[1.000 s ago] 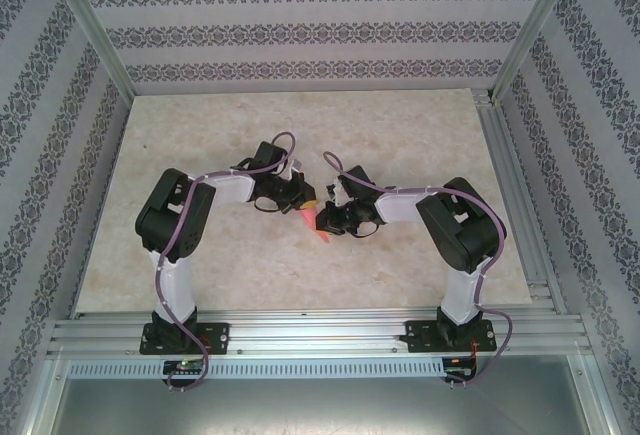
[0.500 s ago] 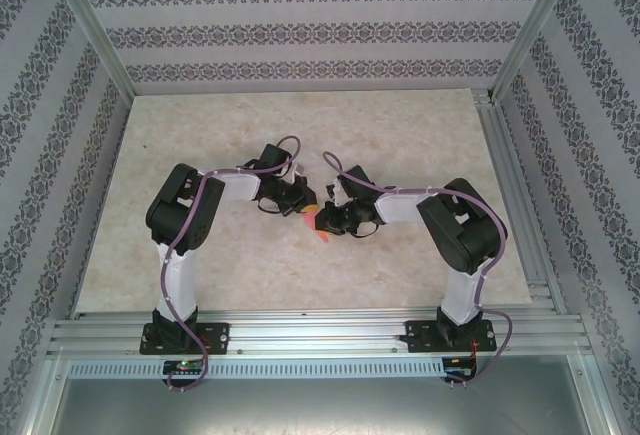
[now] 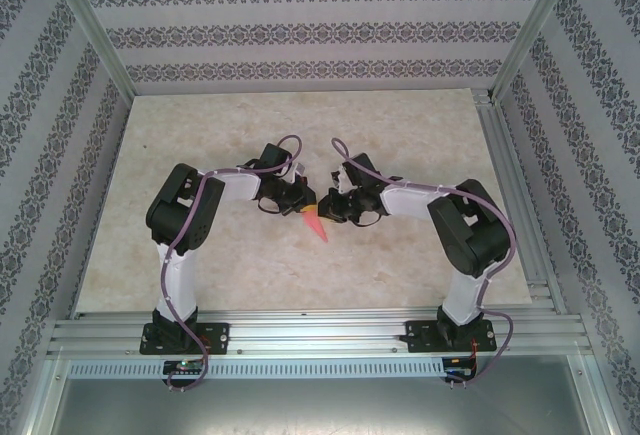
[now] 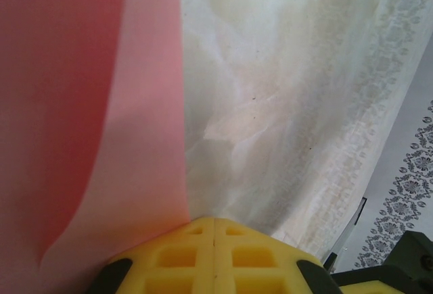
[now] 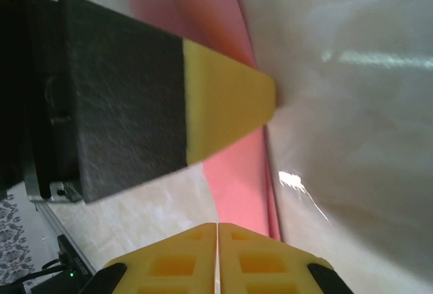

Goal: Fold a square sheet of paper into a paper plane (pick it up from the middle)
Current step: Fold the wing for the fifth time at the center of the table.

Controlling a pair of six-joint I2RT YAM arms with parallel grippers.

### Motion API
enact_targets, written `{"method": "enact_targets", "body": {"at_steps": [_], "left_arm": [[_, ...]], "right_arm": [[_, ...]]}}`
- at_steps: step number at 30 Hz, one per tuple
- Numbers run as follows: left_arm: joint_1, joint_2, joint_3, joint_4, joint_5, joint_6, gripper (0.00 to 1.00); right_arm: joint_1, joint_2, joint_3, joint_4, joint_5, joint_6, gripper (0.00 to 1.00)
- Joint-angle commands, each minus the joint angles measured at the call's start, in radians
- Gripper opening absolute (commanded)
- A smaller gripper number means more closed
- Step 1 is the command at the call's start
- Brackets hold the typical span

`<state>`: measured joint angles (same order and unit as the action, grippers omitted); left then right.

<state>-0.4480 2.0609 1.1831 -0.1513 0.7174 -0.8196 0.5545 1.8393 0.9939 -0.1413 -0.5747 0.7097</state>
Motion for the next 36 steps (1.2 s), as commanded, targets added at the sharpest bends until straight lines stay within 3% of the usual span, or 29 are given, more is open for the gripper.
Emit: {"method": "enact_targets", "body": {"at_steps": [1,11,21,36], "left_arm": [[-0.001,0.021,0.006,-0.028,-0.053,0.023,0.04],[-0.001,0.022,0.0,-0.026,-0.047,0.021,0.04],[0.009,0.028,0.015,-0.054,-0.053,0.045,0.04],[0.009,0.04,0.039,-0.064,-0.039,0.043,0.05]], "right_arm": [[0.004,0.054,0.038,0.032,-0.01,0.019,0.09],[0.014,0.139,0.035,0.008,0.007,-0.001,0.09],[0.045,0.015,-0.141,-0.086,0.011,-0.06,0.09],[0.105,-0.12,-0.233,-0.209,0.037,-0.096,0.09]]}}
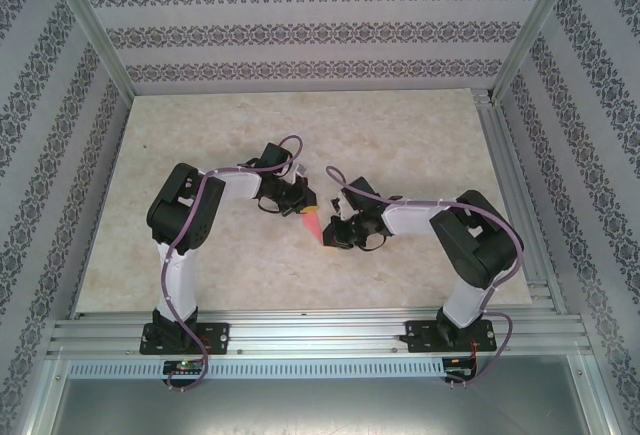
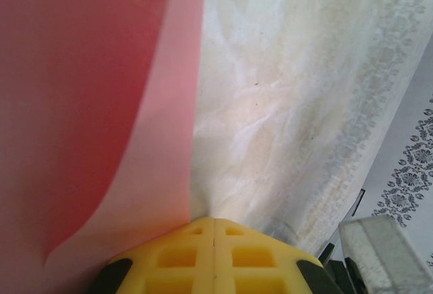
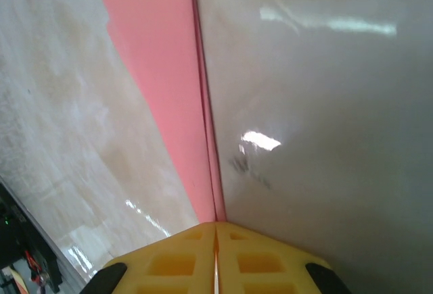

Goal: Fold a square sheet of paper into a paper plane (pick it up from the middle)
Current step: Fold the wing for the fifth time at the center of the table, then turn over the paper plane at the center of the table.

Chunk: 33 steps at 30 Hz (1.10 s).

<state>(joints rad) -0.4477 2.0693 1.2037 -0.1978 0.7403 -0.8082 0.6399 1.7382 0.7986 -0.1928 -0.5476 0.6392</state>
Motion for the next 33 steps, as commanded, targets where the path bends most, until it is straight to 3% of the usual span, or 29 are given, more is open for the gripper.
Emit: {"method": "enact_targets", "body": {"at_steps": [1,4,9,11,15,19,24,29,33], "left_arm": [[0.008,0.032,0.02,-0.02,-0.062,0.031,0.05],[0.008,0.026,0.024,-0.001,-0.036,0.015,0.07],[0.011,-0.081,0.075,0.008,0.039,-0.016,0.21],[0.022,-0.163,0.11,-0.049,0.002,-0.002,0.26],[0.103,-0.356,0.102,-0.185,-0.179,0.021,0.41],[0.246,-0.509,-0.017,-0.319,-0.329,0.002,0.45],[0.394,-0.648,-0.258,-0.277,-0.322,-0.032,0.45],[0.448,-0.694,-0.374,-0.252,-0.282,-0.032,0.46],[0.451,-0.69,-0.398,-0.241,-0.267,-0.02,0.46]], "right_arm": [[0.024,-0.027,-0.033,-0.176,0.007,-0.032,0.09],[0.03,-0.077,-0.007,-0.239,0.047,-0.052,0.11],[0.018,-0.235,0.073,-0.349,0.229,-0.096,0.28],[0.017,-0.268,0.113,-0.378,0.281,-0.124,0.31],[0.036,-0.266,0.209,-0.393,0.317,-0.158,0.32],[0.09,-0.178,0.345,-0.409,0.371,-0.196,0.34],[0.165,0.052,0.601,-0.521,0.451,-0.26,0.38],[0.219,0.271,0.857,-0.741,0.66,-0.288,0.41],[0.227,0.373,0.96,-0.818,0.698,-0.317,0.41]]}}
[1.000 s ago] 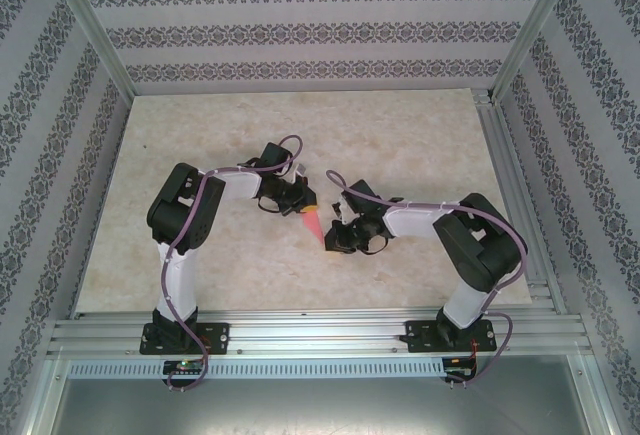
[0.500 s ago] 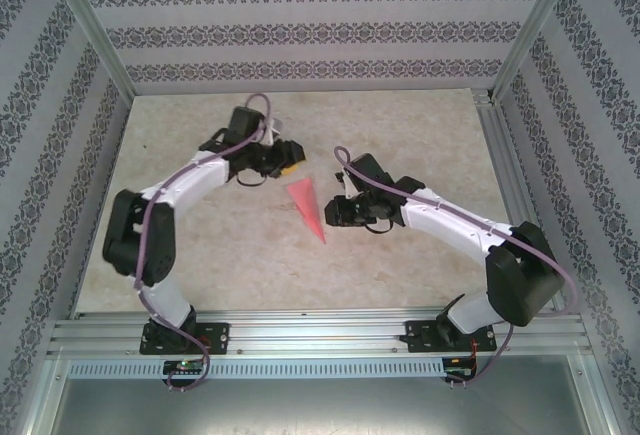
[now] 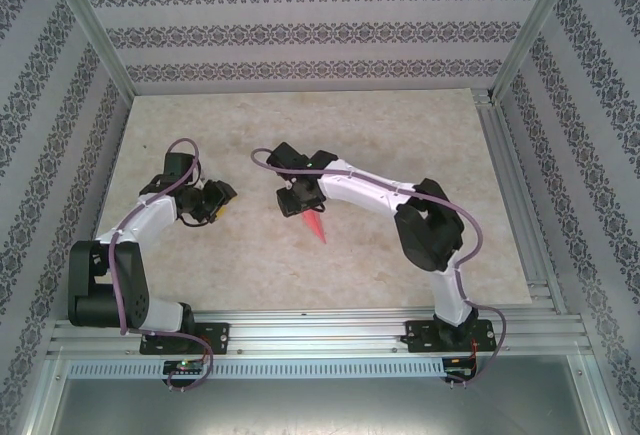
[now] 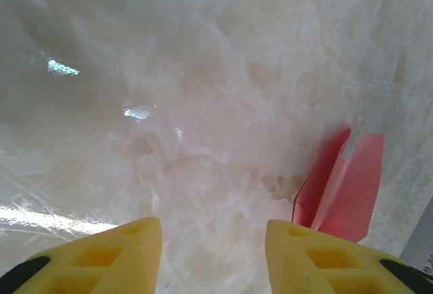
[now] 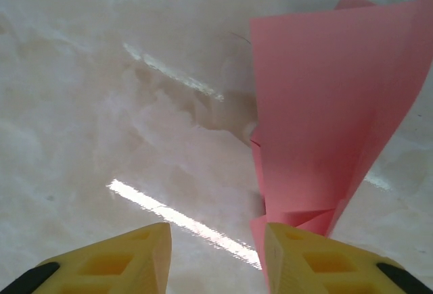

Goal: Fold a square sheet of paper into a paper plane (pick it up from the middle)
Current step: Turn over the paper plane at the center of the table.

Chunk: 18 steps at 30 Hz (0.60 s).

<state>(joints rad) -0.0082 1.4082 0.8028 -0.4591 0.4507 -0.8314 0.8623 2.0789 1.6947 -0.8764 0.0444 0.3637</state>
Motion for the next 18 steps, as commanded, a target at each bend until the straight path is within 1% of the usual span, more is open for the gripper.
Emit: {"method": "enact_targets", "body": {"at_steps": [1,8,11,15,17,18], "left_arm": [[0.011,-0.024,0.002,0.023,0.031,0.004,0.46],[0.011,-0.003,0.006,0.042,0.064,0.006,0.45],[0.011,0.002,0.01,0.043,0.079,0.009,0.45],[0.011,0.0,0.009,0.043,0.086,0.012,0.45],[0.012,0.002,0.008,0.043,0.088,0.011,0.45],[0.011,0.003,0.008,0.043,0.088,0.012,0.45]], "right_arm": [[0.006,0.054,0.081,-0.156,0.124,-0.049,0.41],[0.006,0.164,0.185,-0.233,0.21,-0.084,0.42],[0.004,0.177,0.188,-0.225,0.235,-0.094,0.42],[-0.009,0.186,0.2,-0.24,0.243,-0.095,0.38],[-0.018,0.179,0.188,-0.23,0.239,-0.095,0.34],[-0.022,0.178,0.182,-0.228,0.23,-0.097,0.3]]}}
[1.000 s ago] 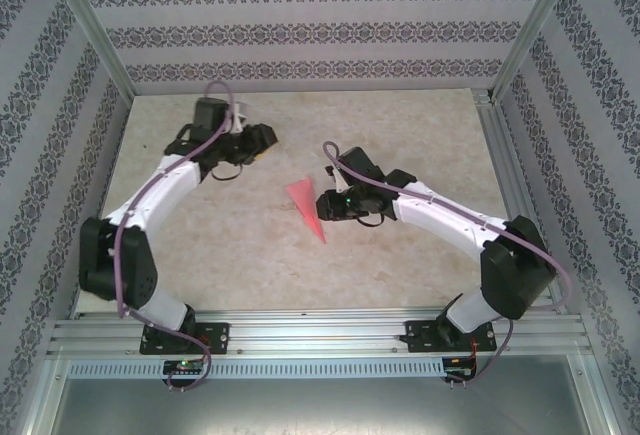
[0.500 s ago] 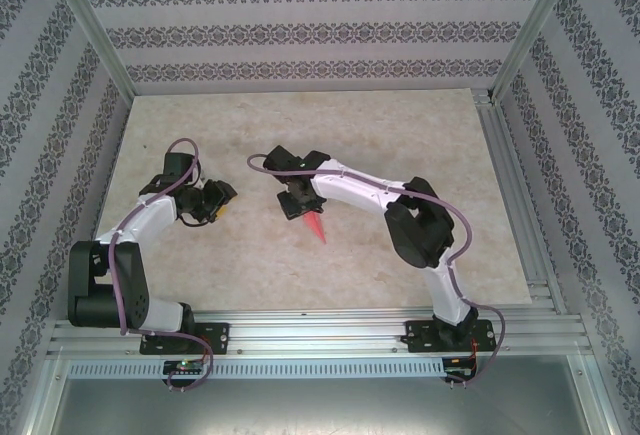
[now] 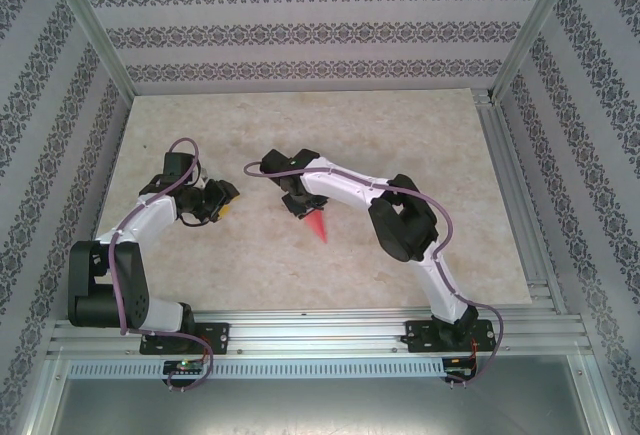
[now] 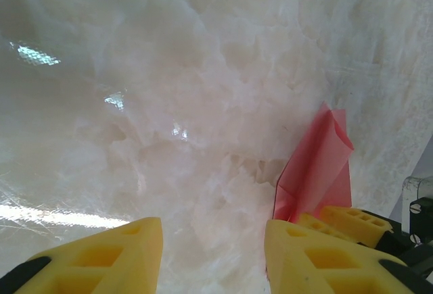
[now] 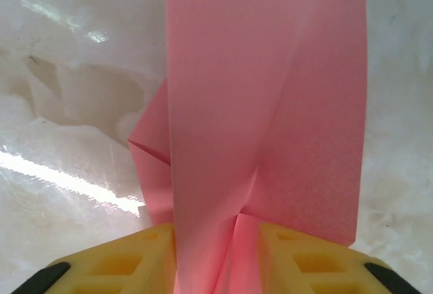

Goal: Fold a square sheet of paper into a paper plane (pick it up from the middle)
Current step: Turn over the paper plane at the center of the table.

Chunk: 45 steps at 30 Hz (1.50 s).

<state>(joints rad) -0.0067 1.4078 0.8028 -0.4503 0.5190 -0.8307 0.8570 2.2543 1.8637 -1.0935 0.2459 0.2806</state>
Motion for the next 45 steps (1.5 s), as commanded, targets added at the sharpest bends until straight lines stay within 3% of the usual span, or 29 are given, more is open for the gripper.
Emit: {"method": "enact_targets", "body": {"at_steps": [1,3,10,18,26,33,40,45], "left_arm": [[0.011,0.003,0.009,0.035,0.021,0.01,0.45],[0.01,0.003,0.009,0.033,0.022,0.011,0.45],[0.01,0.006,0.011,0.026,0.027,0.014,0.45],[0.01,0.009,0.028,0.012,0.05,0.023,0.45],[0.008,0.01,0.044,0.023,0.08,0.009,0.46],[-0.004,0.0,0.028,0.047,0.097,-0.007,0.46],[-0.019,-0.018,0.032,0.032,0.087,-0.009,0.47],[-0.027,-0.024,0.045,0.03,0.091,-0.003,0.47]], "right_arm": [[-0.022,-0.001,0.008,-0.008,0.022,-0.013,0.27],[-0.031,-0.001,-0.005,0.001,0.01,-0.011,0.25],[-0.062,-0.04,-0.065,0.051,-0.031,0.009,0.03],[-0.153,-0.236,-0.213,0.148,-0.108,0.045,0.0],[-0.335,-0.374,-0.375,0.234,-0.237,0.036,0.05],[-0.396,-0.277,-0.369,0.292,-0.319,0.033,0.1],[-0.404,-0.219,-0.333,0.289,-0.308,0.034,0.13],[-0.406,-0.274,-0.323,0.262,-0.294,0.024,0.37]]}}
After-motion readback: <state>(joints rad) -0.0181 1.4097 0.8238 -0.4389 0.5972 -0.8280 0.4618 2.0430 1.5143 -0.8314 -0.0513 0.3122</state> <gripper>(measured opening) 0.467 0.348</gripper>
